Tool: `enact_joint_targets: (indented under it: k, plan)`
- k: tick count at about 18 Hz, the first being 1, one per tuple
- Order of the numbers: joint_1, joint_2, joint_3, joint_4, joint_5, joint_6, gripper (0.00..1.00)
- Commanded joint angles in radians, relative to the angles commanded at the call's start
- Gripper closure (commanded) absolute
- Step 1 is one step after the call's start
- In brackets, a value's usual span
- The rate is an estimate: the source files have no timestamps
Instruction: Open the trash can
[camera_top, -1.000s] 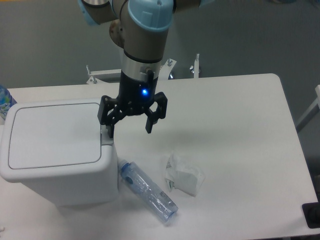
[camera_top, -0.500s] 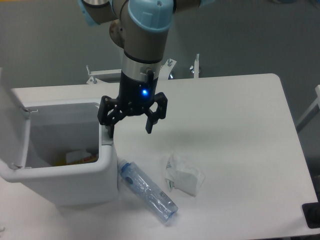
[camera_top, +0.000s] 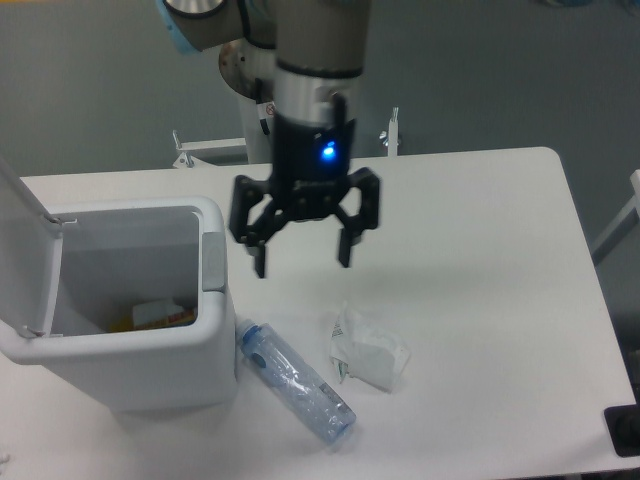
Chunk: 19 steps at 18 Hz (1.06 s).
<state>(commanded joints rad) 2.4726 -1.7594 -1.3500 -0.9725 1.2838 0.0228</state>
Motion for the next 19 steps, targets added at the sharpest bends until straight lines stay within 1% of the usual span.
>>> enact_joint_targets:
  k: [3, 6, 9, 13, 15, 19]
  plan:
    - [0.038, 0.006, 0.003, -0.006, 0.103, 0.127, 0.0]
    - [0.072, 0.006, 0.002, -0.014, 0.15, 0.273, 0.0]
    - [0.107, 0.008, -0.006, -0.063, 0.183, 0.441, 0.0]
    - [0.146, 0.009, -0.031, -0.09, 0.224, 0.691, 0.0]
    - [0.158, 0.009, -0.035, -0.107, 0.241, 0.755, 0.0]
    - [0.189, 0.011, -0.04, -0.109, 0.241, 0.778, 0.0]
